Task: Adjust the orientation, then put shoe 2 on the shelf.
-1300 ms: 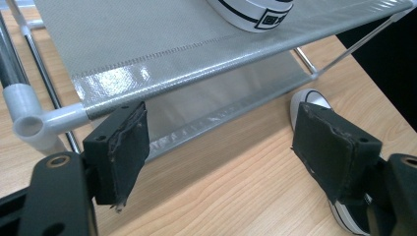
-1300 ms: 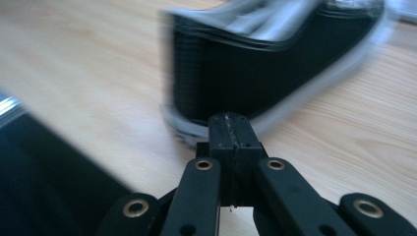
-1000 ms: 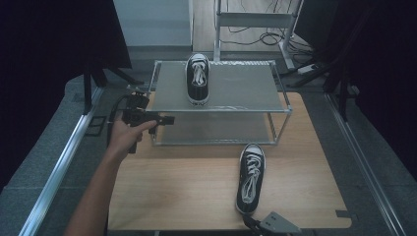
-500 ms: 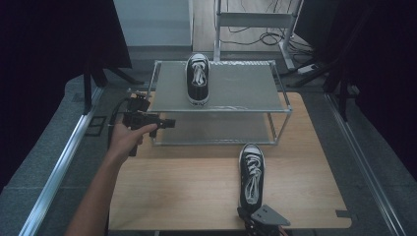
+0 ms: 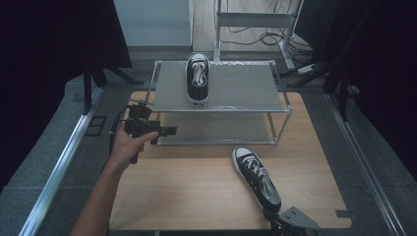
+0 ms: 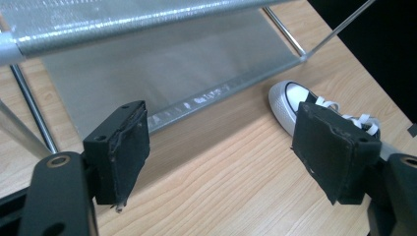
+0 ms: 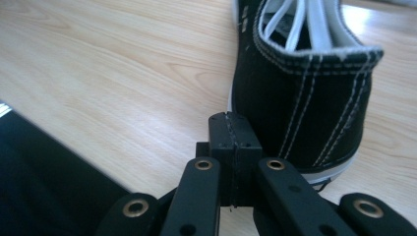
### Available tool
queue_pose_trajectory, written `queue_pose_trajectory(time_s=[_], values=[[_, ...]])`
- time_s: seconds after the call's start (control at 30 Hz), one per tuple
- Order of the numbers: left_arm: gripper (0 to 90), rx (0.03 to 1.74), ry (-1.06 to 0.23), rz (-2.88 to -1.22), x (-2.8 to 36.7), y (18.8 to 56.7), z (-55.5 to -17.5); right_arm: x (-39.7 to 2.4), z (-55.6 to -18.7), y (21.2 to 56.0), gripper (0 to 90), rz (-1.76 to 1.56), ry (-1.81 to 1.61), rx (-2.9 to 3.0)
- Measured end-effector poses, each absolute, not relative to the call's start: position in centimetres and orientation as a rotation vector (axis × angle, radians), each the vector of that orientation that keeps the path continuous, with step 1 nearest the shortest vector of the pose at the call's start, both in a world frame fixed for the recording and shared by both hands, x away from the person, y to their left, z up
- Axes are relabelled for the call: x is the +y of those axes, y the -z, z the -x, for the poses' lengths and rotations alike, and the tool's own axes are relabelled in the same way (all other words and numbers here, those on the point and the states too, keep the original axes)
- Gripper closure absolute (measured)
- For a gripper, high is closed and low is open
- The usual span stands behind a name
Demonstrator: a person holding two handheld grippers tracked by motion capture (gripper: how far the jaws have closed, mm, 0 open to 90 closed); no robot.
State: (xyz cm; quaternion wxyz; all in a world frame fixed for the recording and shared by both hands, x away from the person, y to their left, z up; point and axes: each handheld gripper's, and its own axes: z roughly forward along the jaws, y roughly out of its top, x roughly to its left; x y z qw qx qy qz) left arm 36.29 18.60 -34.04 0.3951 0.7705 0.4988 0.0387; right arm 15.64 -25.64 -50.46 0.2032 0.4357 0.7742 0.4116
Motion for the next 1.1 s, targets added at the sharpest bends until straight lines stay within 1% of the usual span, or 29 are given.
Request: queue_pose_trajectory(time_s=[0.17, 0.3, 0.37, 0.4, 0.43, 0.47, 0.57, 0.6, 0.63, 0.67, 0.7, 0.8, 0.83, 0.87, 0.93, 1.0, 1.03, 1.07, 1.1], values=[[22.3, 1.256, -0.108, -1.958, 18.8, 34.4, -35.8, -25.8, -15.8, 50.2, 88.5, -1.205, -1.186, 2.156], [22.3, 1.246, -0.122, -1.963, 18.8, 34.6, -35.3, -25.3, -15.7, 49.0, 82.7, -1.148, -1.248, 2.184], [22.4, 1.236, -0.135, -1.971, 18.8, 34.7, -34.9, -25.1, -16.0, 47.4, 75.8, -1.103, -1.291, 2.183], [22.4, 1.236, -0.135, -1.971, 18.8, 34.7, -34.9, -25.1, -16.0, 47.4, 75.8, -1.103, -1.291, 2.183], [22.4, 1.229, -0.134, -1.976, 18.8, 34.8, -34.7, -25.1, -16.2, 46.8, 71.1, -1.088, -1.301, 2.192], [22.3, 1.223, -0.134, -1.983, 18.8, 34.9, -34.5, -25.2, -16.8, 45.7, 68.2, -1.075, -1.313, 2.200], [22.3, 1.220, -0.142, -1.984, 18.8, 35.2, -34.2, -25.4, -18.0, 44.4, 58.6, -1.084, -1.324, 2.218], [22.3, 1.220, -0.141, -1.984, 18.8, 35.4, -34.1, -25.4, -18.0, 44.4, 58.6, -1.084, -1.324, 2.218], [22.3, 1.220, -0.141, -1.983, 18.8, 35.6, -34.0, -25.5, -18.4, 44.1, 56.1, -1.087, -1.322, 2.235], [22.3, 1.221, -0.141, -1.983, 18.9, 35.7, -33.9, -25.7, -19.3, 43.6, 50.2, -1.106, -1.320, 2.261], [22.3, 1.222, -0.142, -1.986, 18.9, 35.9, -33.9, -25.7, -19.8, 43.3, 46.4, -1.110, -1.311, 2.275], [22.3, 1.222, -0.147, -1.989, 18.9, 36.4, -33.5, -25.8, -20.6, 42.9, 43.8, -1.122, -1.294, 2.289], [22.3, 1.222, -0.147, -1.990, 18.8, 36.6, -33.4, -25.8, -21.0, 42.7, 41.6, -1.125, -1.288, 2.294], [22.3, 1.222, -0.148, -1.996, 18.8, 36.8, -33.3, -25.6, -21.9, 42.3, 37.4, -1.133, -1.271, 2.337], [22.3, 1.218, -0.152, -2.009, 18.6, 37.2, -33.2, -25.5, -22.3, 42.2, 35.9, -1.136, -1.253, 2.345], [22.3, 1.215, -0.149, -2.017, 18.4, 37.6, -33.1, -25.2, -23.4, 42.1, 32.7, -1.145, -1.206, 2.368], [22.2, 1.213, -0.148, -2.026, 18.3, 38.0, -33.0, -25.0, -24.5, 42.1, 29.4, -1.162, -1.154, 2.386], [22.2, 1.213, -0.148, -2.026, 18.3, 38.0, -33.0, -25.0, -24.5, 42.1, 29.4, -1.162, -1.154, 2.386], [22.2, 1.216, -0.144, -2.028, 18.2, 38.2, -33.0, -24.9, -25.0, 42.2, 27.2, -1.172, -1.128, 2.406]])
